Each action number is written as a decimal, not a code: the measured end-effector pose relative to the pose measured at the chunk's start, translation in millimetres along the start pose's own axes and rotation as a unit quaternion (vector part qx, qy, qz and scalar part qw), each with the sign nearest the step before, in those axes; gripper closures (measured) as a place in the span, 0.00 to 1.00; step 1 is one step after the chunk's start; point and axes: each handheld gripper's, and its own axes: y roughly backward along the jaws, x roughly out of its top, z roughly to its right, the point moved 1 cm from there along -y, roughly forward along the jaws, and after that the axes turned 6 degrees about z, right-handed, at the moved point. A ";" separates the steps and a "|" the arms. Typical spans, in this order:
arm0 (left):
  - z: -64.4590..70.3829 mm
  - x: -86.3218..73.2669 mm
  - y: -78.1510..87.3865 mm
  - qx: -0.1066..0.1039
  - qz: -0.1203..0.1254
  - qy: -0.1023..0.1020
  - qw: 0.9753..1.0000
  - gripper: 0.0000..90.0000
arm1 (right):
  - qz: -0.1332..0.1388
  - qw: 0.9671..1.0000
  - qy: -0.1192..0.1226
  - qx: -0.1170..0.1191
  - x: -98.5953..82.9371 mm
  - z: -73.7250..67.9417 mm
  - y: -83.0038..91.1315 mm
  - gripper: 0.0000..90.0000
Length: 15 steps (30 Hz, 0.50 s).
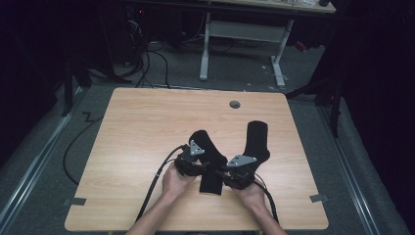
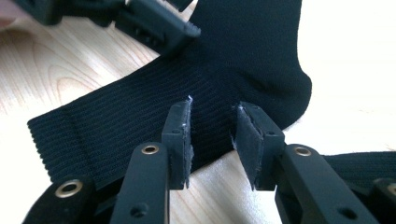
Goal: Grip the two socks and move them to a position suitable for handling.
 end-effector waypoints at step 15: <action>-2.7 -10.0 3.7 0.017 0.004 0.022 1.000 0.49 | -0.001 1.000 0.021 -0.015 1.9 3.3 -2.6 0.73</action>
